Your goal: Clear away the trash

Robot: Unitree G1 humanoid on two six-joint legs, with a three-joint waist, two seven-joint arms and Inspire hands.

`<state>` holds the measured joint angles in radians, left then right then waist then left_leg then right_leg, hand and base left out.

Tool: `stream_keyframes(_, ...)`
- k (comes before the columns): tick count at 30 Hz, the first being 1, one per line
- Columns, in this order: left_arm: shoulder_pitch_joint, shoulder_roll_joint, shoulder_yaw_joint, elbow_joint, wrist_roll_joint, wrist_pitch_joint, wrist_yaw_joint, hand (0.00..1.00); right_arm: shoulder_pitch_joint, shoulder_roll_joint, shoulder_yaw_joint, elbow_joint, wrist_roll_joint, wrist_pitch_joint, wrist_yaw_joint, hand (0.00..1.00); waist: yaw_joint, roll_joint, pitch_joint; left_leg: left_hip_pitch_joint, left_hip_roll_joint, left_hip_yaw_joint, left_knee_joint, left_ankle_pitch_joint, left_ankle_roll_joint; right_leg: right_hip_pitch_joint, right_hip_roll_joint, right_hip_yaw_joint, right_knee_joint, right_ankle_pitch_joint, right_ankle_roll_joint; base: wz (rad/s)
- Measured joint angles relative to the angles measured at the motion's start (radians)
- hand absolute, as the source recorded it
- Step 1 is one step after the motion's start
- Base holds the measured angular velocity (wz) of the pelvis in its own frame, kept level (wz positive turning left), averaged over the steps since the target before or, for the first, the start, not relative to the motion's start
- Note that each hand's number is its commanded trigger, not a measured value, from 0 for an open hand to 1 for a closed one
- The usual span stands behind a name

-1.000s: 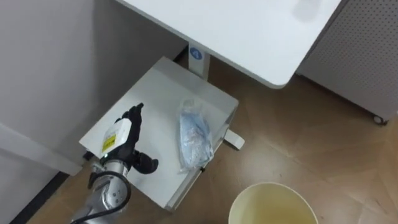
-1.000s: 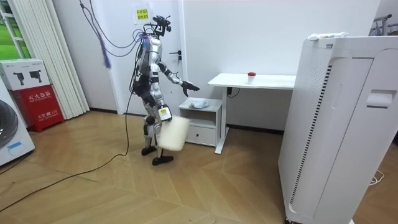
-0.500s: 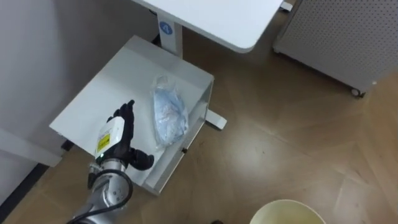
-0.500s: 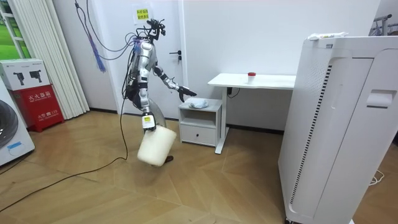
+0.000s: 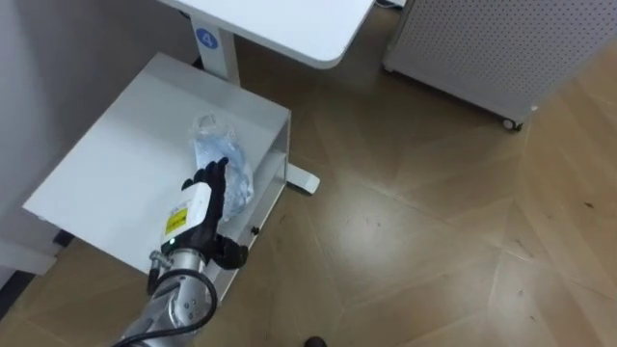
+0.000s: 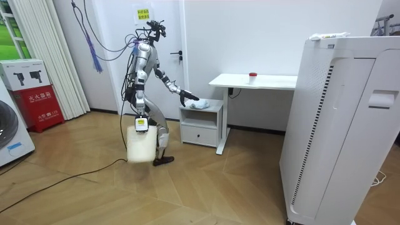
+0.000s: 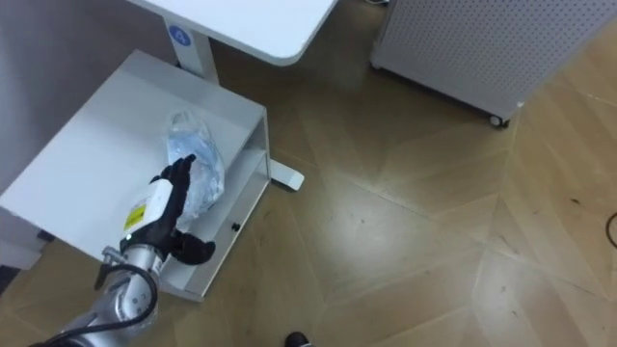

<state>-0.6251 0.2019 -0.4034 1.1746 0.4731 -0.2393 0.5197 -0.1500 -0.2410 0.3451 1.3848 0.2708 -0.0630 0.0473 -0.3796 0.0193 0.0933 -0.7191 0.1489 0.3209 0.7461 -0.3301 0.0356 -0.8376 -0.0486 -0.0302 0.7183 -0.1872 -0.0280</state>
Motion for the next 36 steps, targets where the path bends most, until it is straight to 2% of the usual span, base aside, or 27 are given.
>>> stream_keyframes(6,-0.003,-0.012,-0.006,0.012,0.003,0.000,0.000,0.00,-0.006,0.003,0.026,0.000,-0.001,0.000,0.014,1.00,0.000,0.000,0.0000,-0.009,-0.002,0.000,0.004,-0.001,0.001,-0.013,-0.002,0.004,0.013,-0.001,0.001,0.00)
stream_keyframes(11,-0.005,-0.010,-0.006,0.015,0.067,0.016,0.000,0.00,-0.009,0.002,0.026,0.000,-0.001,0.015,0.031,1.00,0.000,0.000,0.0000,-0.025,-0.003,0.000,0.003,0.000,0.001,-0.030,-0.003,0.004,0.013,-0.001,0.001,0.00)
stream_keyframes(12,-0.006,-0.010,-0.006,0.015,0.075,0.021,0.000,0.22,-0.009,0.002,0.026,0.000,-0.001,0.022,0.037,1.00,0.000,0.000,0.0000,-0.029,-0.003,0.000,0.003,0.000,0.001,-0.035,-0.002,0.004,0.013,-0.001,0.001,0.00)
stream_keyframes(14,-0.010,-0.010,-0.006,0.016,0.082,0.031,-0.001,1.00,-0.008,0.002,0.026,-0.001,0.001,0.026,0.043,1.00,0.000,0.000,0.0000,-0.037,-0.003,0.001,0.004,0.000,0.001,-0.041,-0.002,0.003,0.013,-0.001,0.001,0.00)
stream_keyframes(19,-0.014,-0.005,-0.029,0.035,0.086,0.061,-0.012,1.00,-0.008,0.002,0.026,-0.003,0.000,0.048,0.049,1.00,-0.001,-0.002,-0.0011,-0.046,-0.004,0.000,0.000,-0.001,0.001,-0.048,-0.004,0.000,0.011,-0.003,0.001,0.00)
stream_keyframes(24,-0.050,0.025,-0.034,0.051,0.092,0.077,-0.003,1.00,-0.010,0.002,0.025,-0.033,0.000,0.075,0.058,1.00,0.004,-0.017,-0.0096,-0.046,-0.006,0.001,0.002,-0.001,0.001,-0.050,-0.003,0.001,0.013,-0.003,0.000,0.00)
stream_keyframes(31,-0.055,0.042,-0.039,0.117,0.177,0.128,-0.004,1.00,-0.013,0.002,0.025,-0.070,-0.001,0.108,0.039,1.00,0.004,-0.019,-0.0098,-0.036,-0.004,-0.002,0.003,-0.001,0.002,-0.037,-0.010,-0.003,0.012,-0.003,0.000,0.00)
stream_keyframes(33,-0.054,0.055,-0.058,0.132,0.210,0.129,-0.004,1.00,-0.020,0.000,0.025,-0.101,0.000,0.120,0.022,1.00,0.019,-0.019,-0.0095,-0.042,0.003,-0.003,0.013,-0.004,0.002,-0.039,-0.003,-0.003,0.011,-0.002,-0.001,-0.03)
stream_keyframes(36,-0.056,0.057,-0.072,0.131,0.265,0.128,-0.004,1.00,-0.027,-0.001,0.025,-0.117,0.003,0.121,-0.002,1.00,0.041,-0.018,-0.0094,-0.044,0.009,-0.002,0.018,-0.006,0.001,-0.039,0.000,-0.005,0.011,0.000,-0.002,-0.03)
